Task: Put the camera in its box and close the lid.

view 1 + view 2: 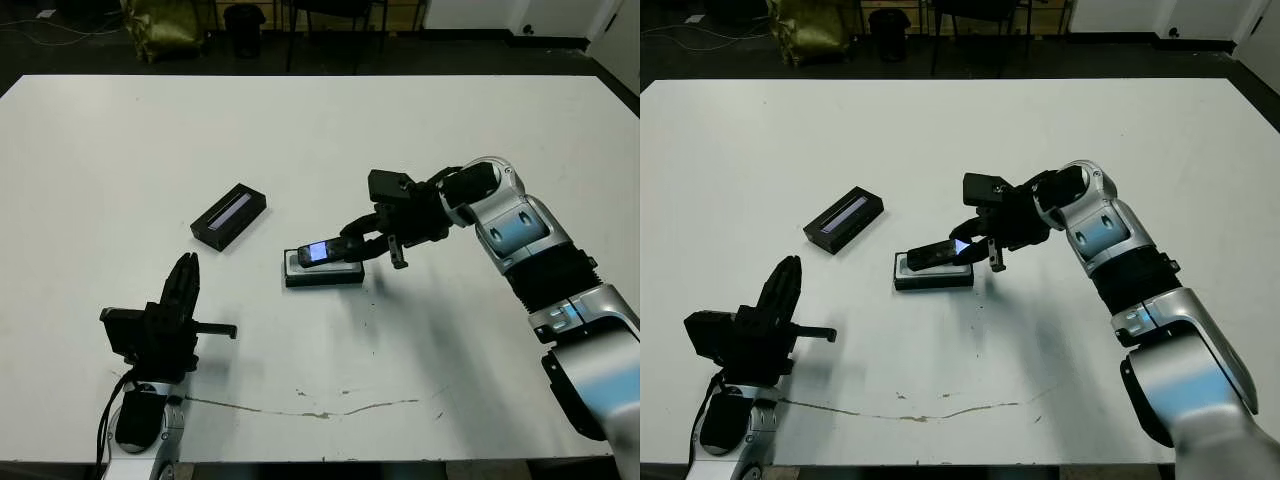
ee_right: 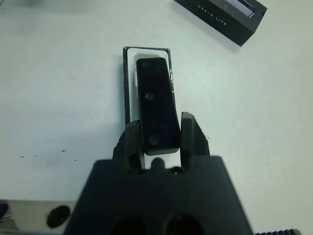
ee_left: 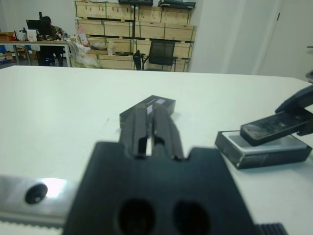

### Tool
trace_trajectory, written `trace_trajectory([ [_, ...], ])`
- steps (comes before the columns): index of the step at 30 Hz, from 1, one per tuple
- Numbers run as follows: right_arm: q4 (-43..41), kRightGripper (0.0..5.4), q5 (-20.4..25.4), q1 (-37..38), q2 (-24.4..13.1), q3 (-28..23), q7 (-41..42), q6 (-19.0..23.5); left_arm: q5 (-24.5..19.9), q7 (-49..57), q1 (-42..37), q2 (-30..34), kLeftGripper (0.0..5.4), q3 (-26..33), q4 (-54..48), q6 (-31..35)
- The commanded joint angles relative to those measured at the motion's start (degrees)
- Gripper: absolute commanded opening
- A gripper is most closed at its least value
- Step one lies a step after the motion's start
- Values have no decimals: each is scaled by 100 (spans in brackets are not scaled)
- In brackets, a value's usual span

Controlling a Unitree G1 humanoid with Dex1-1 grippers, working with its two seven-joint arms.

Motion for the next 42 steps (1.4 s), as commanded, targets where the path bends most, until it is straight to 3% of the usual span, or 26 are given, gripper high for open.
trace_trajectory([
  [1, 110, 39, -91, 89, 18, 64, -53, 10, -47, -23, 98, 1, 0, 12, 87, 21],
  [18, 580, 39, -245, 97, 422, 235, -113, -746, -79, -16, 148, -84, 0, 1, 85, 8],
  [28, 785, 39, -438, 133, 842, 451, -237, -614, -66, -2, 135, -85, 0, 14, 158, -55],
  [31, 781, 39, -477, 199, 892, 501, -258, -751, -95, -2, 149, -87, 0, 17, 132, 4],
  [37, 852, 39, -185, 165, 922, 327, 35, -478, -18, 32, 167, -73, 0, 13, 110, -22],
  [42, 692, 145, -235, -53, 723, 253, 63, -879, -113, 21, 160, -115, 0, 15, 121, -10],
])
